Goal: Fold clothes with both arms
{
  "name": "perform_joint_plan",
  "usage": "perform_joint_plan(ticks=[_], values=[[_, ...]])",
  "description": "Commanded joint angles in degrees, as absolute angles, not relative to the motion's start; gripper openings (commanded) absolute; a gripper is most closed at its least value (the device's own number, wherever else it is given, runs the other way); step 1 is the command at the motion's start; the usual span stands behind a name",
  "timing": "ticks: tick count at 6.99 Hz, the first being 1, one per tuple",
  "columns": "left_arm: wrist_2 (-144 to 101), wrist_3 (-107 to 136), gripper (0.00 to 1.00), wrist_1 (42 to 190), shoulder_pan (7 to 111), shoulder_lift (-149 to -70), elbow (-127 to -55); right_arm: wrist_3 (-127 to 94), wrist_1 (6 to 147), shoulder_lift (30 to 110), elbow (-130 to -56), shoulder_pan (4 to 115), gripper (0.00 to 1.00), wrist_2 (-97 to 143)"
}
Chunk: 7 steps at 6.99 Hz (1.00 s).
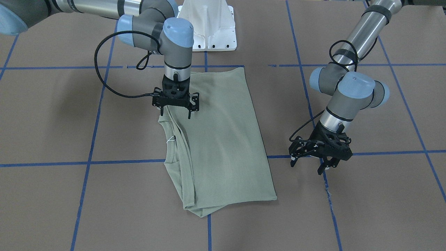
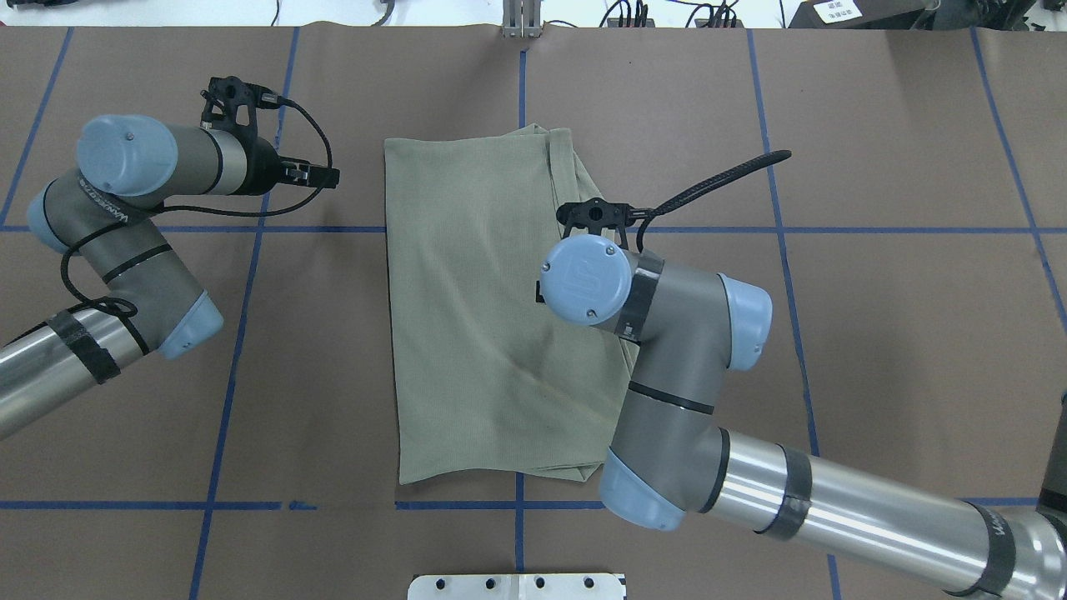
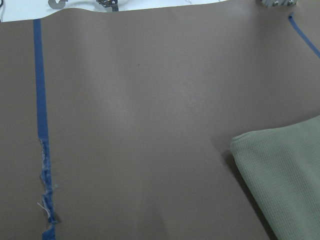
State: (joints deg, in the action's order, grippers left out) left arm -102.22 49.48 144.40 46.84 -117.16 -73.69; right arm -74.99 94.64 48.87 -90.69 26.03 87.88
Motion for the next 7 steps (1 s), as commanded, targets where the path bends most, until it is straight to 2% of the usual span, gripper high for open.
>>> perform_joint_plan(ticks=[1, 5, 7], values=[[-102.22, 49.4, 1.0, 144.4, 46.41, -117.16, -73.39, -71.82, 94.66, 46.76, -84.83, 27.07, 1.0, 88.07], [-102.22, 49.31, 1.0, 144.4, 46.41, -117.07, -73.39, -63.06, 95.53, 47.02, -81.04, 33.01, 1.0, 91.74], [-102.22, 49.31, 1.0, 144.4, 46.41, -117.16, -73.56, -57.33, 95.28, 50.51, -79.89, 38.03, 1.0, 93.51]])
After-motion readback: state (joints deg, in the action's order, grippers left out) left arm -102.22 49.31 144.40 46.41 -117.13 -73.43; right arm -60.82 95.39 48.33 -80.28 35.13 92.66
